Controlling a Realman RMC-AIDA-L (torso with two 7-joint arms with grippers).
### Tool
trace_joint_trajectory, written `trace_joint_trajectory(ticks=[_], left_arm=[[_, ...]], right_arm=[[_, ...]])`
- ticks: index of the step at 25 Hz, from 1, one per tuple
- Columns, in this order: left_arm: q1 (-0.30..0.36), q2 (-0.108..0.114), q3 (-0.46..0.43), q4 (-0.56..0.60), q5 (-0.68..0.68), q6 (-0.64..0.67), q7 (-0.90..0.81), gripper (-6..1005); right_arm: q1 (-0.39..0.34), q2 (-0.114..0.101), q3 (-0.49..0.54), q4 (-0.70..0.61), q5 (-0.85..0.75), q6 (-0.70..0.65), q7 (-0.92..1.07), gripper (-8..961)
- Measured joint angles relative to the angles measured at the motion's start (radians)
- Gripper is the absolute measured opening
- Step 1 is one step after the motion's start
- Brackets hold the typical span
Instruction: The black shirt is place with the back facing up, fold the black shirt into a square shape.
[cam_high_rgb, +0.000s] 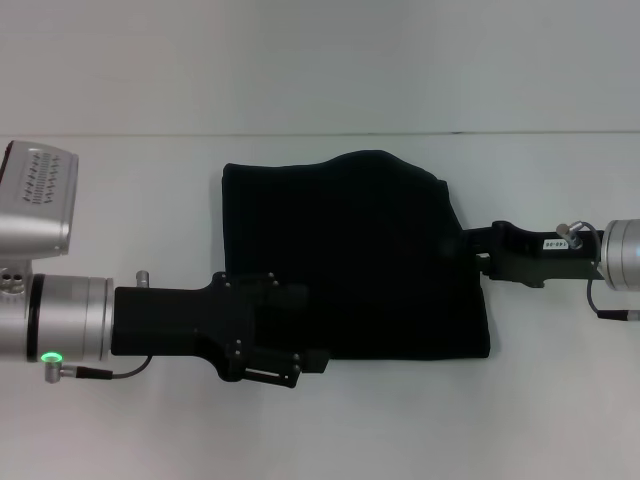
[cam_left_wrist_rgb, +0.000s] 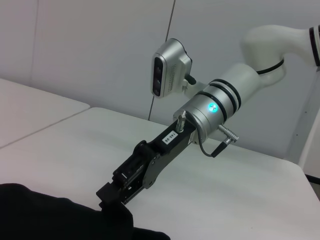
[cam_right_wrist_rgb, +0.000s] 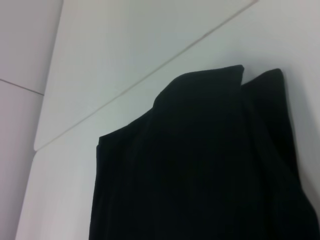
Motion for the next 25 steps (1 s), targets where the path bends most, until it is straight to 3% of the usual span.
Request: trace_joint_trajectory(ticks=[2,7,18,23,25], left_arm=[[0.0,0.0,0.0,0.0,0.0,-0.001,0.0,904],[0.001,0.002,-0.003,0.0,0.001,-0.002,0.001,904],[0.007,-0.001,-0.006,0.0,-0.006,-0.002,-0.004,904],[0.007,-0.002,-0.006,0.0,-0.007,-0.003,-0.004,904],[0.007,-0.002,-0.007,0.0,-0.008,-0.003,-0.004,904]], right_arm=[[-0.004,0.003,0.0,0.0,0.003,0.0,0.001,546],[-0.014,-0.004,-0.005,0.001,0.001,-0.023,0.012,314],[-0.028,-0.012,-0.025,0.002,-0.004,-0.073,0.01,161],[-0.038,-0.011,-0.022,-0.005,0.0,-0.074,0.003,239],[-0.046,-0.014,-0.019,-0.009,0.0,-0.082,0.003,408]])
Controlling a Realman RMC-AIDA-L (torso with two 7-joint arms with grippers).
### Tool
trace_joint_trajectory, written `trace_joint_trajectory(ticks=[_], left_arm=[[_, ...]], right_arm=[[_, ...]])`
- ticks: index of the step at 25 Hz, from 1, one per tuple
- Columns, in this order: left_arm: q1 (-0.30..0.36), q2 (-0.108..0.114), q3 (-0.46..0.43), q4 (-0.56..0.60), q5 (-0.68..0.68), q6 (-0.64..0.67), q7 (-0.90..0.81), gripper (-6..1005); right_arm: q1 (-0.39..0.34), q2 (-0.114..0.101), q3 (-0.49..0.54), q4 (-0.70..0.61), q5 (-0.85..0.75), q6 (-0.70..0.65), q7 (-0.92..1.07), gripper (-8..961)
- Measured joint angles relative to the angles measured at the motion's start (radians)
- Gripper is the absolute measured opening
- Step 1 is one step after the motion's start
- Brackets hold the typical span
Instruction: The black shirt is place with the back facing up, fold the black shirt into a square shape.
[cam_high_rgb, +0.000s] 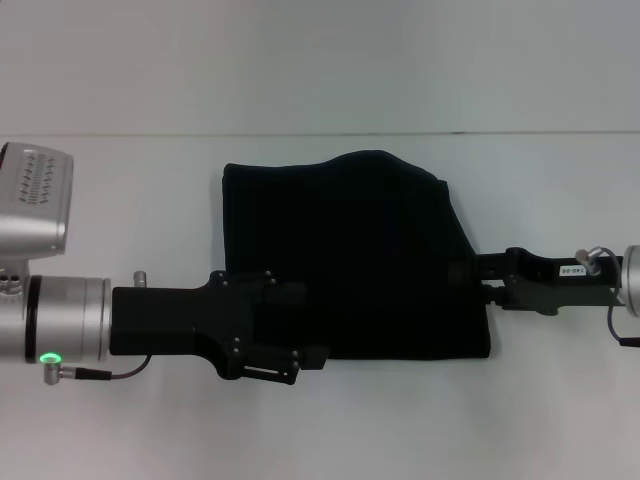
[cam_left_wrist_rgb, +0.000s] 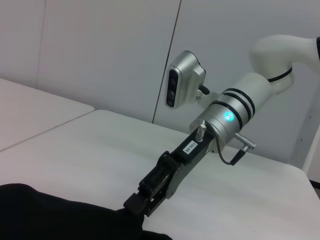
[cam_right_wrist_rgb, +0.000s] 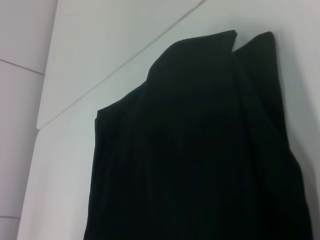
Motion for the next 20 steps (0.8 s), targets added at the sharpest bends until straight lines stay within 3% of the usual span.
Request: trace_joint_trajectory(ticks=[1,7,20], left_arm=[[0.0,0.0,0.0,0.0,0.0,0.0,0.0,904],[0.002,-0.001,0.0,0.0,-0.001,0.0,-0.001,904],[-0.009,0.003,0.0,0.0,-0.002,-0.011,-0.001,903]], right_arm=[[-0.004,-0.001,0.004,-0.002,0.001,-0.007,-0.001,493],[-0.03,-0.012,0.033,-0.004,0.004,-0.053,-0.008,696],[0.016,0.03,0.035,0.007,0.004,0.051,-0.013,677]])
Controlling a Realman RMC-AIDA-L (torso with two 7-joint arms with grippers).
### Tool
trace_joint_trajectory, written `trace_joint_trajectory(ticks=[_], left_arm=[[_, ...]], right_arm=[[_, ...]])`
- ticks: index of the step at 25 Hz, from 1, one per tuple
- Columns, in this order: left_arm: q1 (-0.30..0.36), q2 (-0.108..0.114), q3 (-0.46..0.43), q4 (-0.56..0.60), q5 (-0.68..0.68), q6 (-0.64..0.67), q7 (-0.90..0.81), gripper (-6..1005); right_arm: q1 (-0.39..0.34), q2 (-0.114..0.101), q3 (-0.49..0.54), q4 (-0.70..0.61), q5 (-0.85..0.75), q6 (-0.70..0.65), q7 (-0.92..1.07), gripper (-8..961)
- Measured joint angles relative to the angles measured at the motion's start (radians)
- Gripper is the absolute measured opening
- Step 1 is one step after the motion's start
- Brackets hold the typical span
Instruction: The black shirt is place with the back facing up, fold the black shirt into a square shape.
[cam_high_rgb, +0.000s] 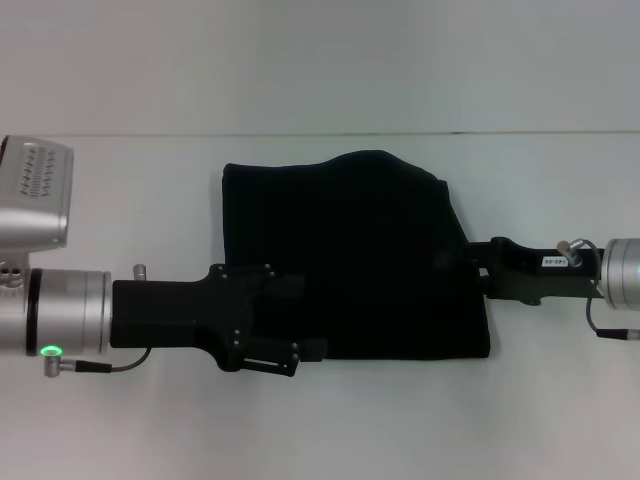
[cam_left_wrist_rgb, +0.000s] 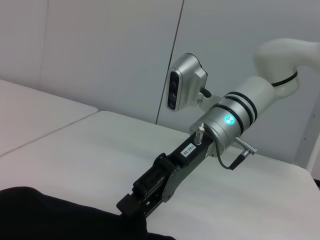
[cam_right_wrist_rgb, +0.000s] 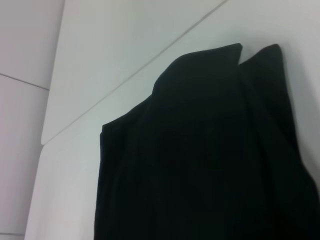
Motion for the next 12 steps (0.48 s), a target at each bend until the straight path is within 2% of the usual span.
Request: trace_joint_trajectory(ticks=[3,8,11,12], left_arm=[[0.0,0.002,-0.002,0.002,0.0,-0.002,0.0,903],[-0.001,0.003,-0.008,0.002,0.0,-0.002,0.001,903],[-0.001,0.003,-0.009,0.001,0.0,-0.002,0.002,903],[-0.001,0.003,-0.009,0.001,0.0,-0.002,0.002,903]], right_arm=[[0.004,0.002,0.003,0.0,0.0,0.001,0.008,675],[0.004,0.004,0.009,0.001,0.0,-0.003,-0.001,599],[0.005,0.005,0.009,0.001,0.001,-0.004,-0.011,375],[0.005,0.005,0.009,0.001,0.001,-0.004,-0.014,333]])
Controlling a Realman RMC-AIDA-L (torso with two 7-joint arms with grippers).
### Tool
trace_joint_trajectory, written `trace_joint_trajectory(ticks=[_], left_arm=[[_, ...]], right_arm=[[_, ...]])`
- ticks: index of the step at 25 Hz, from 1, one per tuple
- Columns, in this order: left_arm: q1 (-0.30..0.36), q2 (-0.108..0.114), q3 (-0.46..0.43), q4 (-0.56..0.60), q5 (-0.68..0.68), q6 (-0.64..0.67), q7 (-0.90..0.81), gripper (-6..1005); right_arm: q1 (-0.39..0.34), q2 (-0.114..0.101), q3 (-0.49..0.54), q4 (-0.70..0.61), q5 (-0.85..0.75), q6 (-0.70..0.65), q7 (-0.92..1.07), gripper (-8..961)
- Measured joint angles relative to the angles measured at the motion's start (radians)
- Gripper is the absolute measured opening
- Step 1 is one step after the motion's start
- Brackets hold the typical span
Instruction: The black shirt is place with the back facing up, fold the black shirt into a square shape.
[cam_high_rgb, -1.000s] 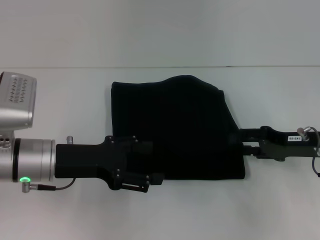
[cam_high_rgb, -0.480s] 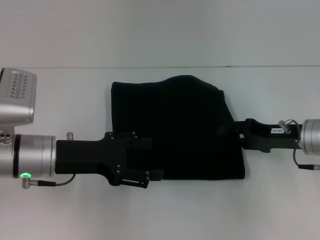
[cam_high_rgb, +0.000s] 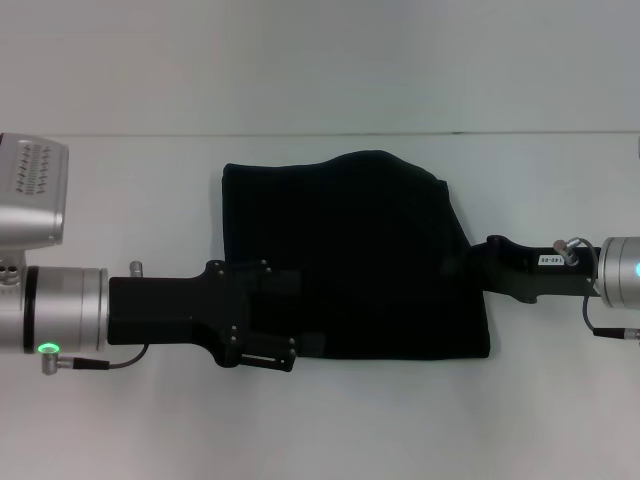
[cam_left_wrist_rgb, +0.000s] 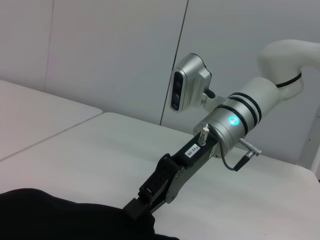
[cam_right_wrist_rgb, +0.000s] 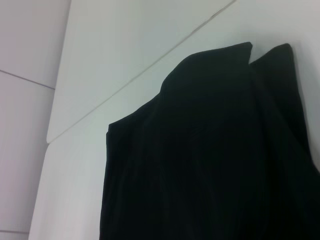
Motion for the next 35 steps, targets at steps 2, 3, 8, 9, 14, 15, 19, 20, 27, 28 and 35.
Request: trace_joint_trajectory(ticks=[2,3,8,9,14,15,19,20,27,28,35], left_arm=[[0.001,0.0,-0.001,0.001,0.0,0.0,0.0,903],[0.002,0.0,-0.001,0.002,0.0,0.0,0.0,903],[0.007,-0.004,-0.001,0.002,0.0,-0.012,-0.001,903],[0.007,-0.004,-0.001,0.002,0.0,-0.015,-0.001,903],[0.008,-0.005,-0.003,0.003,-0.002,-0.036,-0.002,903],[0.008,-0.006,-0.003,0.004,-0.004,-0.039,-0.002,903],[0.009,-0.006,-0.011,0.006,-0.02,-0.048,-0.001,903],[0.009,-0.005,-0.018,0.006,-0.022,-0.049,0.0,903],[0.015,0.0,-0.065,0.006,-0.025,-0.051,0.003,903],[0.017,0.0,-0.07,0.007,-0.025,-0.051,0.003,903],[0.025,0.0,-0.11,0.007,-0.027,-0.051,0.004,903]], right_arm=[[-0.001,0.0,-0.001,0.0,0.0,-0.001,-0.005,248],[-0.003,0.0,-0.001,0.0,0.001,-0.002,-0.008,205],[-0.013,-0.002,0.003,-0.002,0.029,-0.013,-0.037,80],[-0.014,-0.004,0.004,-0.004,0.034,-0.014,-0.042,60],[-0.003,-0.01,0.006,-0.016,0.054,-0.011,-0.094,45],[0.001,-0.011,0.006,-0.02,0.058,-0.011,-0.106,46],[0.022,-0.008,0.006,-0.043,0.069,-0.008,-0.139,52],[0.029,-0.007,0.006,-0.047,0.072,-0.008,-0.148,54],[0.058,-0.001,0.004,-0.093,0.088,-0.013,-0.185,64],[0.064,0.0,0.001,-0.107,0.088,-0.013,-0.186,65],[0.085,-0.003,-0.003,-0.144,0.088,-0.038,-0.187,76]])
